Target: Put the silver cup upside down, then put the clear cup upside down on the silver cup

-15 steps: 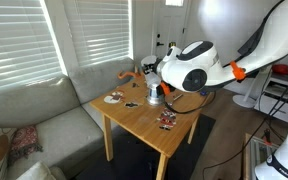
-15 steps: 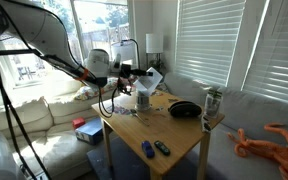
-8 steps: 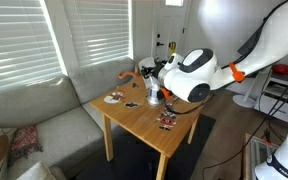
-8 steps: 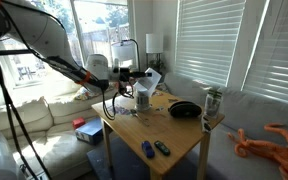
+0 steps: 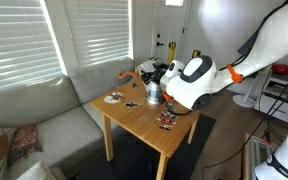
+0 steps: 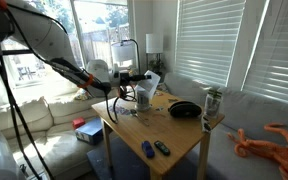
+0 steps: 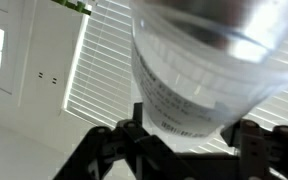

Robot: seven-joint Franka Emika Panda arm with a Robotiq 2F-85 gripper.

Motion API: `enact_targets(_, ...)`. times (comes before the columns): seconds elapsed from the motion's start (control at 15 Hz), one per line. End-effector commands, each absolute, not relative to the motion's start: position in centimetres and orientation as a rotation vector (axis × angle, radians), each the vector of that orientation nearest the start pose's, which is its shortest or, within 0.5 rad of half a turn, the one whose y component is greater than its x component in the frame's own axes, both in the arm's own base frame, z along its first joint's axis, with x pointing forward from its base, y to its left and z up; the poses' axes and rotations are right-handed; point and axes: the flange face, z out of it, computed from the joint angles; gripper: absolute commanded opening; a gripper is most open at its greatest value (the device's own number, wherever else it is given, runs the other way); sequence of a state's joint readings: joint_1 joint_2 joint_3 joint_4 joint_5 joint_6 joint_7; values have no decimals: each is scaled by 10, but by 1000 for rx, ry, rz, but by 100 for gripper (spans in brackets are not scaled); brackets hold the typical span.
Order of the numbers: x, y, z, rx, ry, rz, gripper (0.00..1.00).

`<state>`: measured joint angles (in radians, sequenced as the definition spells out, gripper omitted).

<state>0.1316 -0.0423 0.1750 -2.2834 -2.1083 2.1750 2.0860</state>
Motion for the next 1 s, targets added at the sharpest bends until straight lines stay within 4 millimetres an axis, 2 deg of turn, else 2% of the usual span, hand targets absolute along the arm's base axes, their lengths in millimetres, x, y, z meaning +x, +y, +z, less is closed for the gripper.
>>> enact_targets(0.0, 520, 128, 403, 1873, -97, 1806, 46)
enact_targets(0.47, 538, 105, 386, 1779, -187, 1861, 46)
enact_targets(0.73, 541, 99, 371, 1763, -215, 1869, 46)
enact_targets(0.93, 544, 97, 367, 1757, -237, 1871, 46)
